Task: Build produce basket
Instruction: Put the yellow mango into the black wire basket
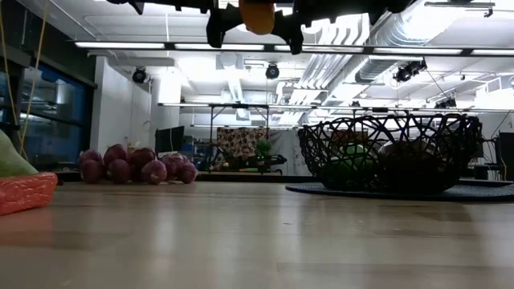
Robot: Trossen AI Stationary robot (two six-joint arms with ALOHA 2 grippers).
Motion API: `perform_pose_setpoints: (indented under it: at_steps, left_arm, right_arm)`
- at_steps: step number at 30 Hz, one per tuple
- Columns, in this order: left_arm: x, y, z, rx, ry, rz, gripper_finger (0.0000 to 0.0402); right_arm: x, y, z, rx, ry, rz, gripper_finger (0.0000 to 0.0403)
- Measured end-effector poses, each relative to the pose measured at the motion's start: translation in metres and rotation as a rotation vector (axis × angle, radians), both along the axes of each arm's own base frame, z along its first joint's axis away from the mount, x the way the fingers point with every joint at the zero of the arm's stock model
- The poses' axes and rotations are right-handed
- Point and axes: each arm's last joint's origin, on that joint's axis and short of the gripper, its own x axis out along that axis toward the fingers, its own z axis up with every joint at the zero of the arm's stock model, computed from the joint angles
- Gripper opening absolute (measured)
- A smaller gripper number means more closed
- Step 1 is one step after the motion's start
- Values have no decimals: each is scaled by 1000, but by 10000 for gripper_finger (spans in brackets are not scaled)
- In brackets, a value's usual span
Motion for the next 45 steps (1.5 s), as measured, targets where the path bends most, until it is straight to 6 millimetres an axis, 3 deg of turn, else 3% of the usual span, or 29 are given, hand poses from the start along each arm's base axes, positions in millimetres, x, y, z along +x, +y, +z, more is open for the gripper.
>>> perform_pose_setpoints:
  at_steps: [4, 17, 28, 33, 39, 45]
  left_arm:
    - [0, 1, 0, -17, -3, 28, 264]
    - [-1, 4, 0, -19, -4, 34, 269]
    - [-10, 15, 5, -34, -10, -85, 393]
    - [-24, 25, 12, -50, -11, -159, 391]
    - [-56, 34, 25, -23, 27, -110, 390]
    - [-86, 27, 36, 69, 92, 6, 390]
  right_arm:
    - [0, 0, 0, 1, -1, 2, 214]
    - [0, 0, 0, -8, -1, 3, 221]
    - [-10, -8, 7, -40, 18, -15, 222]
    - [-27, -12, 15, -92, 83, -25, 222]
    - [-60, -20, 29, -97, 161, -74, 222]
    - [-103, -17, 18, -57, 208, -128, 222]
